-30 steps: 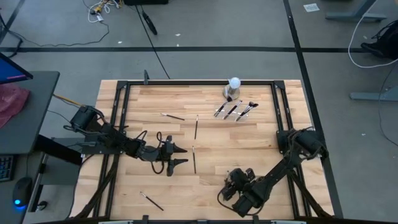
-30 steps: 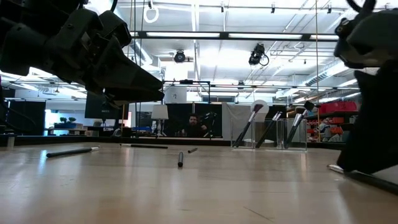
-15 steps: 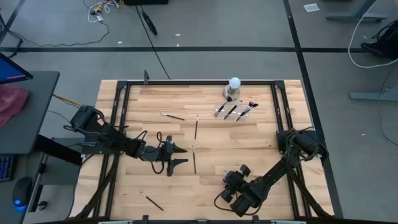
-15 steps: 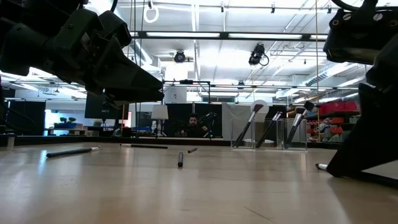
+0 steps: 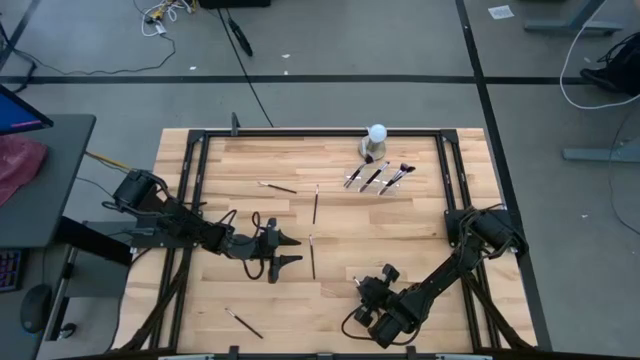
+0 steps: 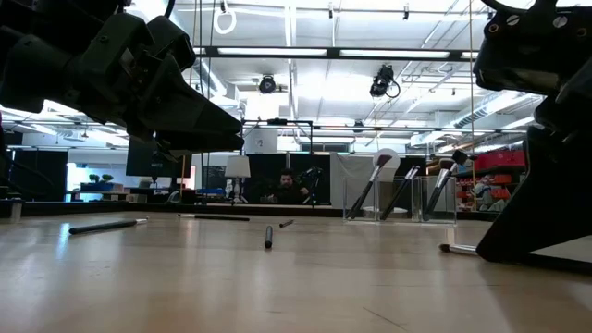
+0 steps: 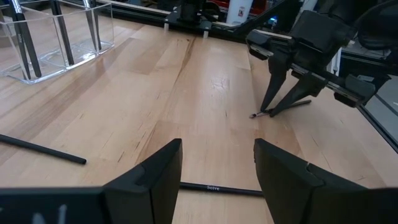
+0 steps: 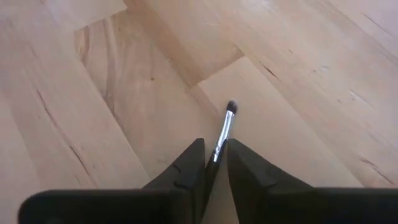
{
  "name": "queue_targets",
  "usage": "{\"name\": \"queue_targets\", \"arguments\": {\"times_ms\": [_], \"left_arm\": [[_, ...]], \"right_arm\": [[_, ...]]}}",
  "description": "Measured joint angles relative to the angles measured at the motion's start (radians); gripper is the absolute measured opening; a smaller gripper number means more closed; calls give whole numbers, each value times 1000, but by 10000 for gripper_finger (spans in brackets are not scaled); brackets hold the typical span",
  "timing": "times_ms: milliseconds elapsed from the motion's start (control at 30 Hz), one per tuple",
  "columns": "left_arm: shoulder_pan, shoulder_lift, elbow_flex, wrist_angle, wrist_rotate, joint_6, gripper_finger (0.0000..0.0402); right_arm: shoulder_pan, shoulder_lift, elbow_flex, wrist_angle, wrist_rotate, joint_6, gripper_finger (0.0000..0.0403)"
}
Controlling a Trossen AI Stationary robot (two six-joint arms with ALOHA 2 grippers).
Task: Put items in baskets/containers
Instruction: Put the eyeshadow brush into the transparent organizer
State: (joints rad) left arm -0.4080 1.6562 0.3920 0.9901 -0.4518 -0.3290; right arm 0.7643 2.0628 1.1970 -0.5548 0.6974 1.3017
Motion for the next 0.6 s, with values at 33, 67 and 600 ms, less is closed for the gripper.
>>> {"name": "queue_targets", "arguments": {"times_ms": [33,67,600], "left_arm": [[0,0,0,0,0,0,202],[0,0,0,0,0,0,202],[0,0,0,-1,1,1,202]], "right_arm": [[0,0,-1,2,2,4,69],[0,0,-2,4,5,11,70],[92,6,-34,-13,100,209,170]]}}
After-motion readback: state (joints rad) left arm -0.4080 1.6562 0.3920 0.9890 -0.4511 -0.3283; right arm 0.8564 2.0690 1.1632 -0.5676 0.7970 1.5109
